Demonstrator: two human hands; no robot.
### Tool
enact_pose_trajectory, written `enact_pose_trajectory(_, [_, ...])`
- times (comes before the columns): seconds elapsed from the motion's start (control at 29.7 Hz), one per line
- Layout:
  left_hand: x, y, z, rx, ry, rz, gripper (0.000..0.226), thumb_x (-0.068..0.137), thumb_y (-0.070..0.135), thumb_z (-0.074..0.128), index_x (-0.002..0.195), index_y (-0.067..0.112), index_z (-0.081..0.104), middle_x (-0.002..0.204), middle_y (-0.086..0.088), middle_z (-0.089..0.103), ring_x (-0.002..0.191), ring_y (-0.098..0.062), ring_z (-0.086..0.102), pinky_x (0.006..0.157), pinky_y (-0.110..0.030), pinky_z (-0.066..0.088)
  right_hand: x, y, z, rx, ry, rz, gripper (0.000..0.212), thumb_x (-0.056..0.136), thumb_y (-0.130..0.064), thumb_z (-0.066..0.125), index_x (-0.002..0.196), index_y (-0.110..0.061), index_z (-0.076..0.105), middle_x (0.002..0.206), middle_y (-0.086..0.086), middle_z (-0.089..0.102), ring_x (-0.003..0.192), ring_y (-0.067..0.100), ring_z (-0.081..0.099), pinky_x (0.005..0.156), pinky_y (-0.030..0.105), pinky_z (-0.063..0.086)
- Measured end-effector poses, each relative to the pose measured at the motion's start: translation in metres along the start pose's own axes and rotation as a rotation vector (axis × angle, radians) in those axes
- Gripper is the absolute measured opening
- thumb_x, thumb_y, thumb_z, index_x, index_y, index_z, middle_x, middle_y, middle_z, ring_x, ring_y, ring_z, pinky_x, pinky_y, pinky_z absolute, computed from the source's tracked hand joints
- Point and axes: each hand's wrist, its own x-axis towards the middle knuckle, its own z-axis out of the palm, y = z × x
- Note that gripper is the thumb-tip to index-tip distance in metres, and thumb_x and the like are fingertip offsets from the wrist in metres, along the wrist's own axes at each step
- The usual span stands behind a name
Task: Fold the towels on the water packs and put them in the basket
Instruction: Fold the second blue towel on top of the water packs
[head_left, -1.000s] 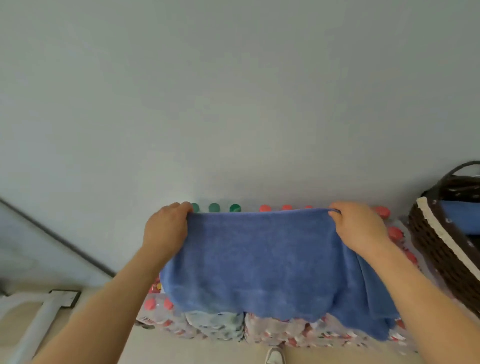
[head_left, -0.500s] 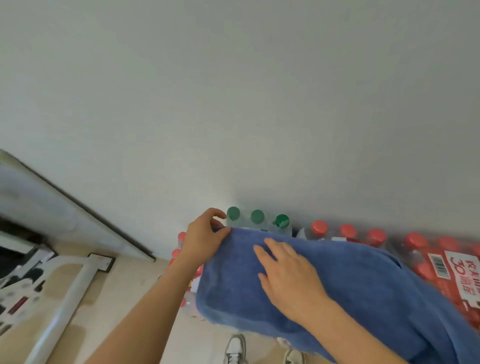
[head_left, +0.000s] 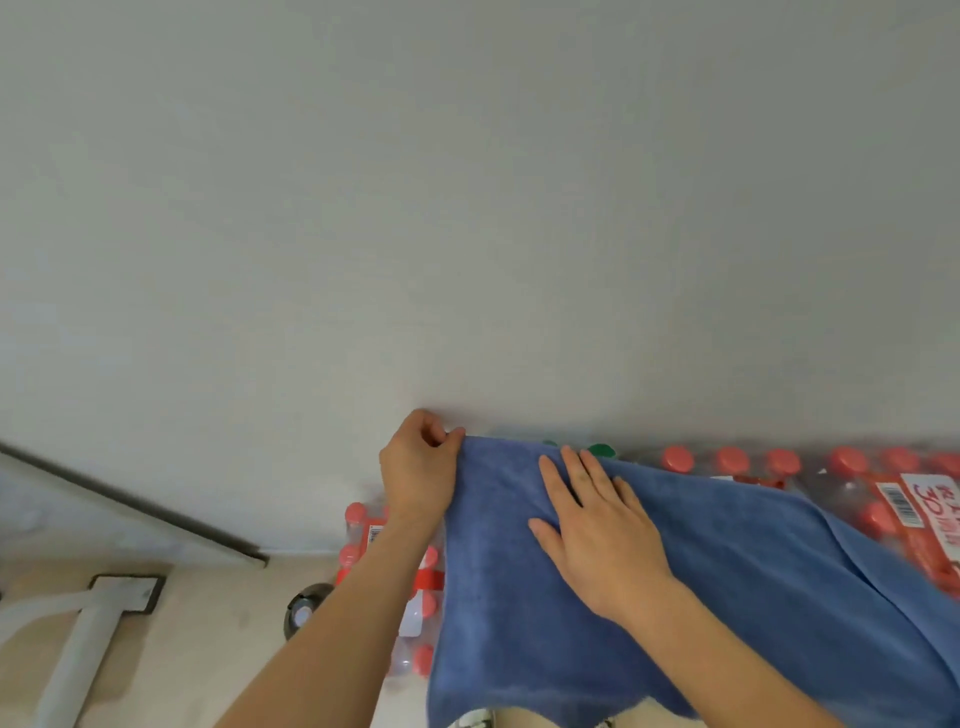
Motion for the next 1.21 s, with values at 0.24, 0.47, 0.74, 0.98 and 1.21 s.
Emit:
enact_pose_trajectory(0.24, [0.0,-0.005,-0.012,0.113,0.043,0.117,0.02,0.083,0.019,0.067,0.07,0.02,0.052,0.075,0.006,0.056,0.073,-0.015,0.052,0.061,-0.022,0.037,0.015,0.002,-0.008,-0.018,-0.061,-0.012,0.09,0.071,-0.065,-0.013,0.152,-0.027,-0.008,0.161,0.0,-0.008,0.148,0.016,-0.005,0.119,0.038,0.009])
enact_pose_trajectory(0.47, [-0.068,-0.018,0.006,0.497,-0.431,0.87,0.052,0.089,0.045,0.052,0.129,0.012,0.056,0.14,-0.008,0.05,0.133,-0.02,0.039,0.11,-0.03,0.034,0.016,0.012,-0.021,0.079,-0.114,-0.064,0.069,0.093,-0.059,0.018,0.153,-0.03,0.0,0.161,-0.003,-0.005,0.148,0.013,-0.002,0.117,0.034,0.009])
enact_pose_trajectory(0.74, [-0.071,-0.034,0.002,0.856,-0.531,0.867,0.073,0.094,0.065,0.023,0.148,0.016,0.031,0.155,-0.008,0.026,0.143,-0.025,0.025,0.112,-0.047,0.026,-0.021,0.047,-0.029,0.238,0.14,0.07,0.059,0.093,-0.028,0.056,0.147,-0.026,0.033,0.159,-0.003,0.017,0.147,0.015,0.012,0.116,0.037,0.023])
enact_pose_trajectory(0.98, [-0.08,-0.01,0.006,0.874,-0.574,0.727,0.086,0.08,0.064,0.013,0.151,0.016,0.016,0.159,-0.005,0.005,0.147,-0.025,0.008,0.117,-0.045,0.012,-0.134,0.088,0.002,0.223,0.495,0.656,0.05,0.075,-0.021,0.076,0.122,-0.02,0.06,0.123,0.007,0.057,0.113,0.034,0.053,0.082,0.054,0.046])
enact_pose_trajectory(1.21, [-0.124,0.038,0.051,0.514,-0.568,0.896,0.04,0.076,0.011,0.057,0.115,0.014,0.065,0.136,-0.012,0.053,0.119,-0.03,0.052,0.095,-0.04,0.047,-0.189,0.114,0.034,0.26,0.516,0.844,0.042,0.081,-0.035,0.071,0.118,-0.025,0.054,0.119,0.001,0.055,0.108,0.028,0.054,0.08,0.045,0.042])
